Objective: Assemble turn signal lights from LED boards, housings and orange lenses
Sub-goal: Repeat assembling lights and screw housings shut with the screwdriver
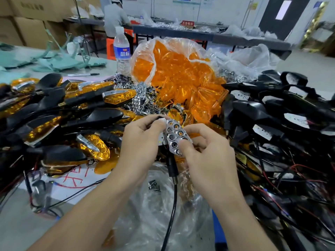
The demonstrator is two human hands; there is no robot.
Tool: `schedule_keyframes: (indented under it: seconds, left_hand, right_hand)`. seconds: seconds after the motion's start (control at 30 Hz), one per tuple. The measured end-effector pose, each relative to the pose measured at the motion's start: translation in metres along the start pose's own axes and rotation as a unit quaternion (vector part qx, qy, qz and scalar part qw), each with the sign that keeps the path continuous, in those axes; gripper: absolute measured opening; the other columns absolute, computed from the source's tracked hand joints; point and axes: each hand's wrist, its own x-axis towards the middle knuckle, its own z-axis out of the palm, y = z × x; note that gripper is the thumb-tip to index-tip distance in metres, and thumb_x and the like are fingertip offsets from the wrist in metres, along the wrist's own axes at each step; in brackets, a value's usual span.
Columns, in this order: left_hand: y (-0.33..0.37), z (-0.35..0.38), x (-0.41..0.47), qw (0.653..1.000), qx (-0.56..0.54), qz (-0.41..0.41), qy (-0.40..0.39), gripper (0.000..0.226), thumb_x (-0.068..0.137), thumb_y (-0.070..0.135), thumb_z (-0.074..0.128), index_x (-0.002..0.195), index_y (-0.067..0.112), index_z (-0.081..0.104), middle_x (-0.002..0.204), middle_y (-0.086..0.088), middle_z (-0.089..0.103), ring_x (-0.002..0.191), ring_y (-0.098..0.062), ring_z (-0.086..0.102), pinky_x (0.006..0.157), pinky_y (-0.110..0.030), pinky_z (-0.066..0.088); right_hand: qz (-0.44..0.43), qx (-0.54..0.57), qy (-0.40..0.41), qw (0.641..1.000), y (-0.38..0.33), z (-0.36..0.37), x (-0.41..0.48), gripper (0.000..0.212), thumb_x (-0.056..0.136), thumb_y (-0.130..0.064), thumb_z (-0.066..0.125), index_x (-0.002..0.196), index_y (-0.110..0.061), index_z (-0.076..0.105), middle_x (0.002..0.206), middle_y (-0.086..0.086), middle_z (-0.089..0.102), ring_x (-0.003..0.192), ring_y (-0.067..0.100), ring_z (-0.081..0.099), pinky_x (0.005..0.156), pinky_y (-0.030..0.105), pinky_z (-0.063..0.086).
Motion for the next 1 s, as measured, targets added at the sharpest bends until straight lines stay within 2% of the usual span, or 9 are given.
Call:
schedule_keyframes:
  seconds: [0.1,0.2,0.33,0.43,0.57,0.7,0.8,0.9,1.0]
  left_hand:
    - [-0.001,-0.001,-0.002,0.999,0.036,0.023,0.005,0.021,0.093,0.034,0.061,0.095,0.046,0.078,0.074,-0.013,0.066,0.065,-0.012,0.048,0.056,-0.024,0.040]
    - [0.002,-0.001,-0.003,0.999,0.043,0.026,0.002,0.021,0.091,0.034,0.061,0.093,0.047,0.078,0.086,-0.019,0.068,0.067,-0.013,0.050,0.054,-0.024,0.042]
    - [0.006,-0.003,-0.001,1.000,0.015,0.003,0.003,0.026,0.095,0.030,0.060,0.089,0.045,0.079,0.080,-0.019,0.069,0.065,-0.015,0.056,0.057,-0.027,0.048]
    - [0.009,-0.004,0.001,0.999,-0.012,-0.033,0.005,0.036,0.102,0.018,0.061,0.084,0.043,0.081,0.079,-0.017,0.073,0.069,-0.021,0.058,0.062,-0.037,0.049]
    - [0.014,-0.004,0.000,0.996,-0.046,-0.079,-0.012,0.027,0.102,0.018,0.064,0.089,0.031,0.083,0.090,-0.015,0.079,0.084,-0.036,0.074,0.079,-0.054,0.061]
    - [0.017,-0.002,-0.002,0.991,-0.067,-0.112,-0.032,0.024,0.101,0.016,0.063,0.090,0.023,0.084,0.095,-0.012,0.080,0.092,-0.033,0.076,0.084,-0.050,0.062]
    - [0.019,-0.002,-0.005,0.988,-0.088,-0.119,-0.050,0.023,0.101,0.016,0.062,0.094,0.018,0.084,0.101,-0.019,0.078,0.085,-0.027,0.071,0.075,-0.041,0.061]
    - [0.019,-0.002,-0.006,0.984,-0.106,-0.125,-0.066,0.026,0.103,0.016,0.059,0.096,0.021,0.084,0.106,-0.021,0.077,0.086,-0.027,0.069,0.073,-0.036,0.058]
    - [0.017,-0.003,-0.005,0.981,-0.117,-0.134,-0.078,0.026,0.103,0.017,0.060,0.097,0.024,0.085,0.107,-0.018,0.078,0.090,-0.027,0.071,0.072,-0.036,0.060]
  right_hand:
    - [0.037,0.064,0.014,0.997,0.003,0.001,0.002,0.008,0.092,-0.025,0.074,0.090,-0.032,0.073,0.073,-0.008,0.074,0.061,0.018,0.063,0.060,0.039,0.054]
    - [0.057,0.138,0.026,0.988,0.002,-0.003,0.005,0.015,0.088,-0.017,0.079,0.081,-0.029,0.081,0.074,-0.007,0.076,0.071,0.014,0.068,0.072,0.036,0.058]
    - [0.073,0.232,-0.033,0.969,-0.004,-0.004,0.003,0.022,0.089,-0.005,0.076,0.076,-0.021,0.083,0.056,0.001,0.062,0.050,0.011,0.050,0.047,0.022,0.042]
    - [0.073,0.245,-0.064,0.965,-0.006,-0.002,0.002,0.020,0.092,-0.005,0.073,0.079,-0.018,0.083,0.056,0.006,0.062,0.046,0.014,0.051,0.045,0.022,0.044]
    - [0.063,0.236,-0.067,0.967,-0.009,0.001,-0.001,0.018,0.092,-0.004,0.075,0.080,-0.015,0.081,0.059,0.011,0.069,0.050,0.019,0.063,0.050,0.026,0.052]
    - [0.029,0.141,-0.003,0.990,-0.007,0.003,-0.004,0.017,0.087,-0.011,0.082,0.079,-0.026,0.081,0.062,0.001,0.073,0.051,0.017,0.068,0.050,0.025,0.055]
    - [0.001,0.078,0.025,0.997,-0.009,0.002,-0.005,0.024,0.084,-0.018,0.085,0.083,-0.041,0.079,0.068,-0.011,0.075,0.058,0.012,0.072,0.057,0.031,0.061]
    - [-0.007,0.051,0.044,0.998,-0.009,0.004,-0.005,0.024,0.083,-0.018,0.086,0.077,-0.039,0.078,0.067,-0.016,0.074,0.060,0.009,0.072,0.060,0.034,0.064]
    - [-0.012,0.041,0.049,0.998,-0.009,0.005,-0.005,0.028,0.083,-0.016,0.085,0.071,-0.040,0.077,0.067,-0.020,0.073,0.060,0.006,0.072,0.059,0.028,0.063]
